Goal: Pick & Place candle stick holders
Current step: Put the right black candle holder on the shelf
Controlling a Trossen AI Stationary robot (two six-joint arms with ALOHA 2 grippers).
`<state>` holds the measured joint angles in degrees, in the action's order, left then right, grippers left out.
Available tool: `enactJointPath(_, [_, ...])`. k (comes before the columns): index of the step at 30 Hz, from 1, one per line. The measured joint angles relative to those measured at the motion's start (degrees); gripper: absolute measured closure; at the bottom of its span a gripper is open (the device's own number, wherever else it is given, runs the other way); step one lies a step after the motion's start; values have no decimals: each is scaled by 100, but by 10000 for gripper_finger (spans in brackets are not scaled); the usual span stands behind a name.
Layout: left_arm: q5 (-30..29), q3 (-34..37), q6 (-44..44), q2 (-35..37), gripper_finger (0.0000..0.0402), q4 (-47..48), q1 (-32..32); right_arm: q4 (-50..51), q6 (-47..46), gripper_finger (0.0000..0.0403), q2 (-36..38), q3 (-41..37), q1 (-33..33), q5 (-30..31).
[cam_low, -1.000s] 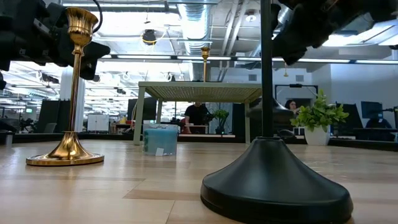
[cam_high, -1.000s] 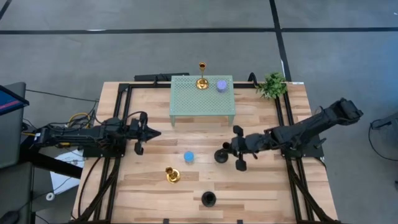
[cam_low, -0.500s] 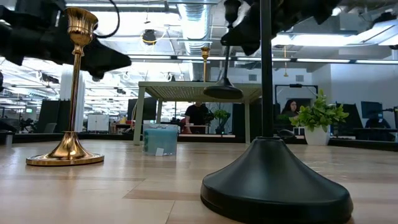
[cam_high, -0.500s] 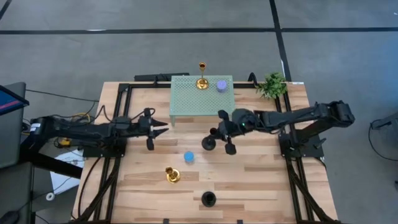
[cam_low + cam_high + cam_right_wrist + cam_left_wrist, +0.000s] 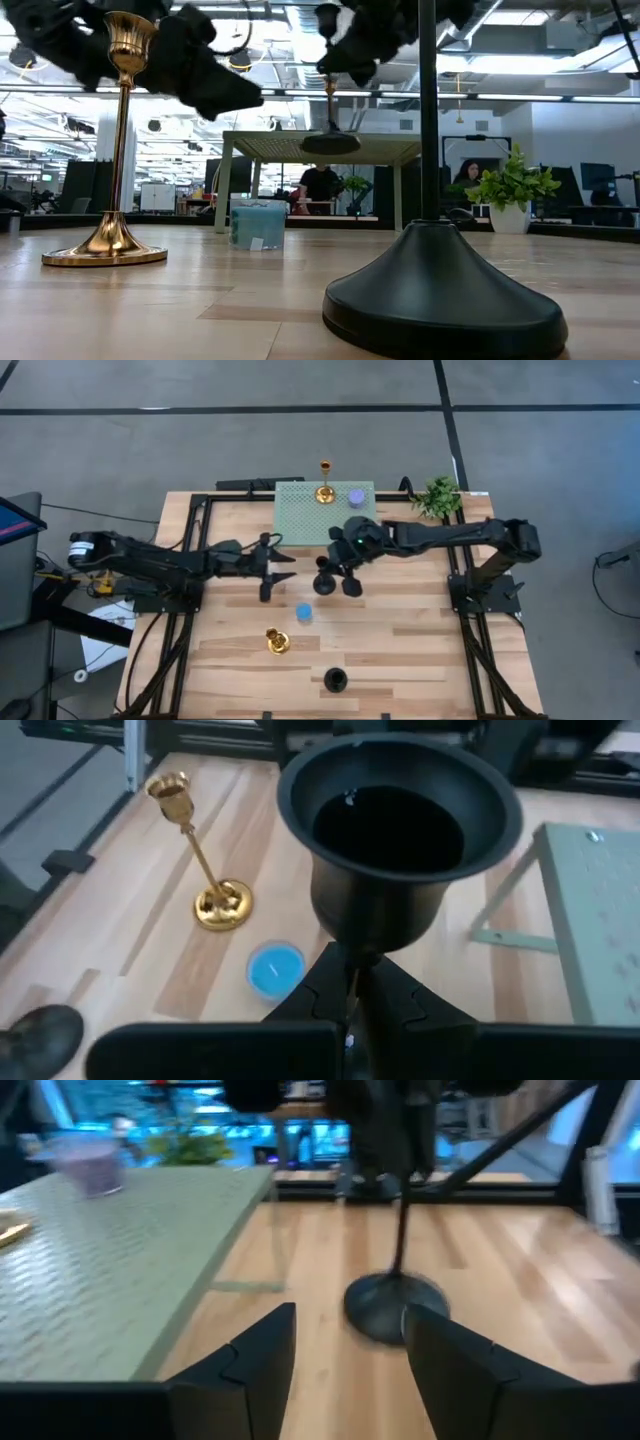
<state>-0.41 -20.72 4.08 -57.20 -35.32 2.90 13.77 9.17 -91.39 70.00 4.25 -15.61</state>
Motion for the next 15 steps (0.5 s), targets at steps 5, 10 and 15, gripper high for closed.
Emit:
enactJointPath(5, [304, -239, -2, -222, 225, -52, -76, 444, 61, 403, -173, 660, -68, -139])
enactJointPath(10, [304, -384, -2, -252, 231, -211, -232, 544, 204, 403, -275, 973, -85, -146])
enactJointPath(15, [307, -374, -3, -259, 230, -376, -359, 443, 282, 403, -280, 995, -94, 32])
